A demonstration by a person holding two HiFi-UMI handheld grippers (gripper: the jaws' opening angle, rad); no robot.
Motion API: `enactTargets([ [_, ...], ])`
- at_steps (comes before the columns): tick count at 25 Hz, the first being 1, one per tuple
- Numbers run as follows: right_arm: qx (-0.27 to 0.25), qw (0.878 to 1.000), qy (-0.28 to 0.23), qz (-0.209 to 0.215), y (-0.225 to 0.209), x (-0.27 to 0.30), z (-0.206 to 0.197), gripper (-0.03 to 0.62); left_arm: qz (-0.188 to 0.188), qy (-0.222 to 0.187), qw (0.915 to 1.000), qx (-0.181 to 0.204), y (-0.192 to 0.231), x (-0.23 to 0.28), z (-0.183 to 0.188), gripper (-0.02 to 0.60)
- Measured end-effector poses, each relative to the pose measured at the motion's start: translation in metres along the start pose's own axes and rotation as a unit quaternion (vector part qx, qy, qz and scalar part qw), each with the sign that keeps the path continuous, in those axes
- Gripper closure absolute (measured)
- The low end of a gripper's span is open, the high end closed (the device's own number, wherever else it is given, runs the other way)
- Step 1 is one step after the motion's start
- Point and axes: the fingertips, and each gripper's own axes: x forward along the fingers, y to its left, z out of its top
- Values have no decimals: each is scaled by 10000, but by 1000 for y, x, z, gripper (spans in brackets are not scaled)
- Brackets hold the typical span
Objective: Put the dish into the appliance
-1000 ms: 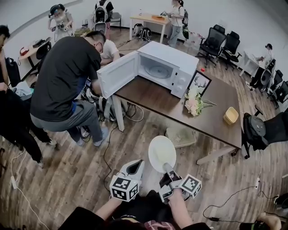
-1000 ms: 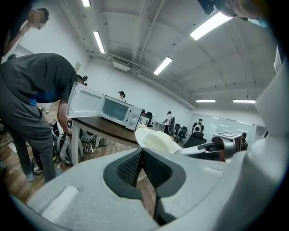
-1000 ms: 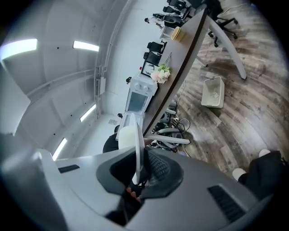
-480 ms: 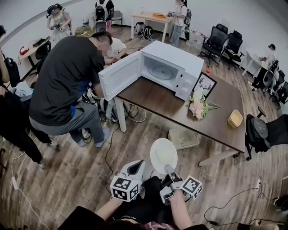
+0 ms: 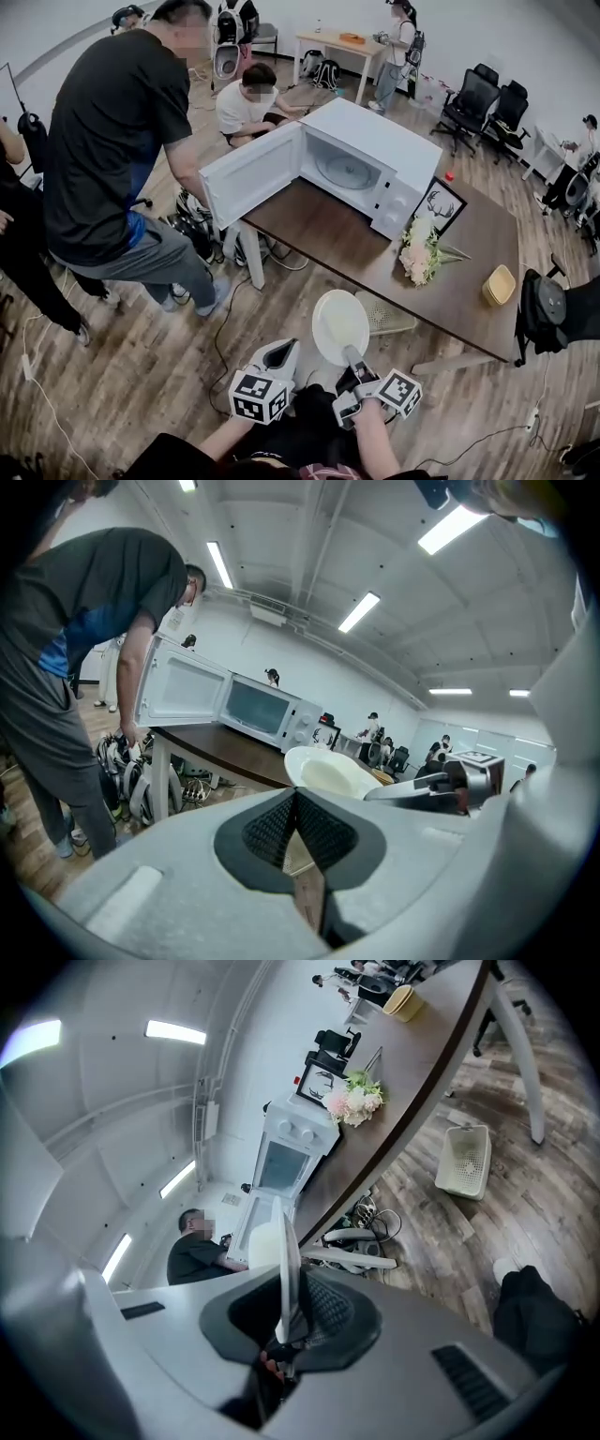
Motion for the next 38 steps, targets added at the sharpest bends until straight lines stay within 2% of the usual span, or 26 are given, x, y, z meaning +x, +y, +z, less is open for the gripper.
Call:
enactTargets([
  [7, 54, 9997, 213, 143, -5, 31, 58, 553, 252, -103, 9996, -28, -5, 58, 22, 572],
  [11, 38, 9989, 375, 273, -6, 45, 83, 553, 396, -175, 9990, -78, -8, 86, 31, 572],
  [18, -89, 9976, 649, 239, -18, 60, 118, 553, 575, -235, 9980, -155, -18, 124, 36, 572],
  [28, 28, 9967, 748, 308, -25, 77, 140, 553, 742, -279, 9968, -133, -18, 148, 44, 572],
  [38, 260, 9966, 696, 350, -20, 121, 148, 553, 706, -203, 9972, -98, 21, 182, 61, 572],
])
